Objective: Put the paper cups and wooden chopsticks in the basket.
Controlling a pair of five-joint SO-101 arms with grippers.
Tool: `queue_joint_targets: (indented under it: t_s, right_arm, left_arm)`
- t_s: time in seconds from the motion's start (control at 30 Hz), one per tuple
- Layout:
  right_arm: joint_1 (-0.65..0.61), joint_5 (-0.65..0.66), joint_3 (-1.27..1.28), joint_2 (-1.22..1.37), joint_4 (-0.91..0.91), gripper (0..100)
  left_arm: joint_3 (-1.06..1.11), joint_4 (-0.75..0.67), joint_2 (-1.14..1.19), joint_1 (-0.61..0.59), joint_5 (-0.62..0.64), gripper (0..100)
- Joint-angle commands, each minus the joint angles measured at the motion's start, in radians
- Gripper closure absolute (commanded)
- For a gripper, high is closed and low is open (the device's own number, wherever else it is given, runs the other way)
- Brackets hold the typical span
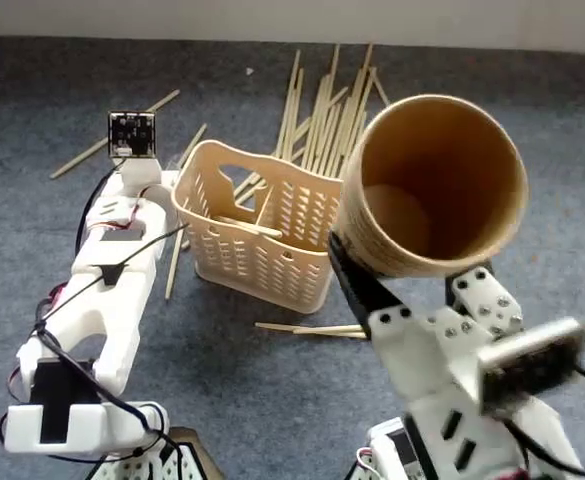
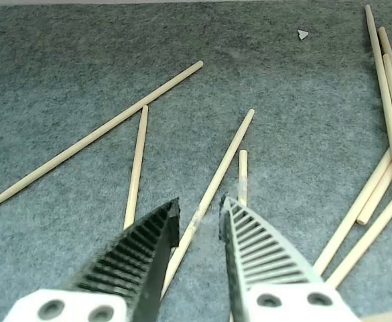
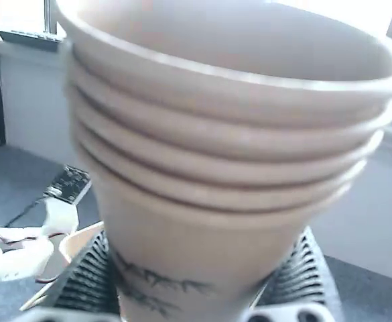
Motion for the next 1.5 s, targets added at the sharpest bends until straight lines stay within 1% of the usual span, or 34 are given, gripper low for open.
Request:
queue_joint_targets:
  t_s: [0.0,0.07,0.2,0.5,0.6,0.7,0.77,0.9,1.03,1.17,1.23,1.37,1.47]
  right_arm:
    - [-0.005,-0.009,0.363,-0.019,-0.315,99.2]
    - [-0.013,-0.006,0.403,-0.013,-0.38,99.2]
    - [-0.058,-0.003,0.412,0.051,-0.447,99.2]
    - [-0.058,-0.003,0.417,0.289,-0.656,99.2]
    - [-0.05,-0.005,0.421,0.367,-0.69,99.2]
    - [-0.021,-0.009,0.423,0.414,-0.684,99.2]
    - [-0.013,-0.006,0.437,0.42,-0.648,99.2]
    - [-0.01,-0.002,0.444,0.42,-0.521,99.1]
    - [-0.01,0.046,0.429,0.418,-0.381,99.1]
    - [-0.01,0.052,0.427,0.377,-0.351,98.4]
    - [-0.01,0.052,0.441,0.358,-0.32,92.6]
    - [-0.013,0.054,0.441,0.318,-0.228,71.9]
    - [-0.015,0.084,0.403,0.298,-0.216,60.2]
  left_arm:
    - [-0.025,-0.012,-0.004,0.008,-0.009,88]
    - [-0.025,-0.012,-0.004,0.008,-0.009,88]
    - [-0.025,-0.012,-0.004,0.01,-0.009,88]
    - [-0.025,-0.012,-0.004,0.01,-0.009,88]
    - [-0.024,-0.012,-0.004,0.01,-0.009,88]
    - [-0.024,-0.012,-0.004,0.01,-0.009,88]
    - [-0.024,-0.012,-0.004,0.01,-0.009,88]
    - [-0.024,-0.012,-0.004,0.01,-0.009,88]
    - [-0.024,-0.012,-0.004,0.01,-0.009,88]
    - [-0.025,-0.012,-0.004,0.01,-0.009,88]
    - [-0.025,-0.012,-0.004,0.01,-0.009,88]
    - [-0.025,-0.02,-0.004,0.008,-0.009,88]
    - [-0.024,-0.02,-0.004,0.008,-0.009,88]
